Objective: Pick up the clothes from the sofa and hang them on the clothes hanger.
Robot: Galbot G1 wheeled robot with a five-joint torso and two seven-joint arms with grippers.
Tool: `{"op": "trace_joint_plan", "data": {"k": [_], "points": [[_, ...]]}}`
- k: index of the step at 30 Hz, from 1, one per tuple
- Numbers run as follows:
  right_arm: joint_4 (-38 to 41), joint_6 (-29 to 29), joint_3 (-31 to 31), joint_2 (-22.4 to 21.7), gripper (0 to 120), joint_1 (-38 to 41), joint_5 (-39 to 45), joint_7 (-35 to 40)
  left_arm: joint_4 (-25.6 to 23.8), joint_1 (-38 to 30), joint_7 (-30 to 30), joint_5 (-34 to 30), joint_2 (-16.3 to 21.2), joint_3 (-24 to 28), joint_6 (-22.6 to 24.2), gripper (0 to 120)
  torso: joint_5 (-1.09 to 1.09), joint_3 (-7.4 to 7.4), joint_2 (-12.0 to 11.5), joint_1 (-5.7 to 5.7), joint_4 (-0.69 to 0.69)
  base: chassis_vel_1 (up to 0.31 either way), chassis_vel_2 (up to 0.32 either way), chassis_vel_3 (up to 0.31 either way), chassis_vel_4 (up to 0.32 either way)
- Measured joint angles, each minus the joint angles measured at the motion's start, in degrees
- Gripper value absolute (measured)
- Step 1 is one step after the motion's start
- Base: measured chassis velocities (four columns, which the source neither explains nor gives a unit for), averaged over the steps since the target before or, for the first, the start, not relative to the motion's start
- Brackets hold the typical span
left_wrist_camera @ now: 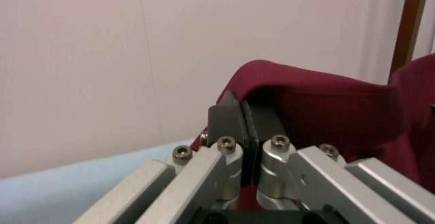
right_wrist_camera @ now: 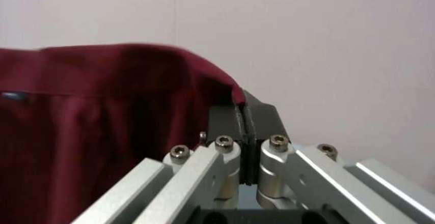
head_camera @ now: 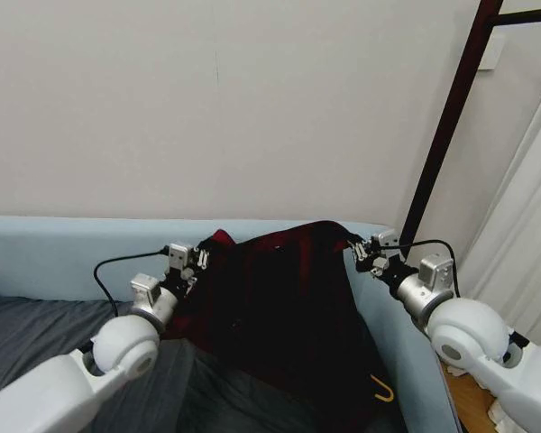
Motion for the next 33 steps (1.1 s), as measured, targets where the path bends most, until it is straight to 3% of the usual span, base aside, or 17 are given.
{"op": "trace_joint_plan", "data": {"k": [7,14,16,18,19,21,26,33], "points": [[-2.25,-0.58,-3.21,-1.26,0,11.20,4.13,-0.02,-2.60,-5.70,0.08,-7.89,6.36,-3.32,2.83,0,0.00,0.00,0.00,0.01,0.01,0.000,0.000,0.000,0.000],[-0.04,-1.60,-3.80,-3.60,0,15.29,8.45,-0.02,-8.01,-2.59,-0.33,-11.19,11.78,-9.11,3.46,0,-0.01,0.00,-0.01,0.02,0.00,0.000,0.000,0.000,0.000],[3.16,-2.20,-1.36,-6.05,0,13.88,10.72,0.58,-11.22,0.14,-0.86,-11.63,14.38,-11.29,3.12,0,0.02,0.00,-0.01,0.01,0.08,0.000,0.000,0.000,0.000],[9.81,-3.23,4.27,-10.92,0,8.57,15.71,2.36,-15.14,2.79,-0.85,-11.24,15.65,-13.50,2.23,0,0.00,-0.01,0.00,0.01,-0.01,0.000,0.000,0.000,0.000],[9.81,-3.23,4.27,-10.92,0,8.57,15.71,2.36,-15.14,2.79,-0.85,-11.24,15.65,-13.50,2.23,0,0.00,-0.01,0.00,0.01,-0.01,0.000,0.000,0.000,0.000],[15.66,-4.16,9.56,-14.66,0,5.31,21.60,4.49,-18.85,7.28,-0.71,-11.18,17.42,-19.27,1.61,0,0.02,-0.01,0.00,0.00,-0.05,0.000,0.000,0.000,0.000],[22.43,-6.43,17.56,-18.22,0,1.96,29.05,7.41,-21.95,9.78,-1.62,-14.48,21.38,-25.06,1.79,0,0.00,-0.02,0.00,-0.01,0.01,0.000,0.000,0.000,0.000],[27.22,-8.46,21.32,-19.56,0,2.46,36.56,11.56,-24.24,9.69,-4.59,-19.58,25.31,-29.66,3.96,0,0.00,-0.01,0.00,0.00,0.00,0.000,0.000,0.000,0.000]]}}
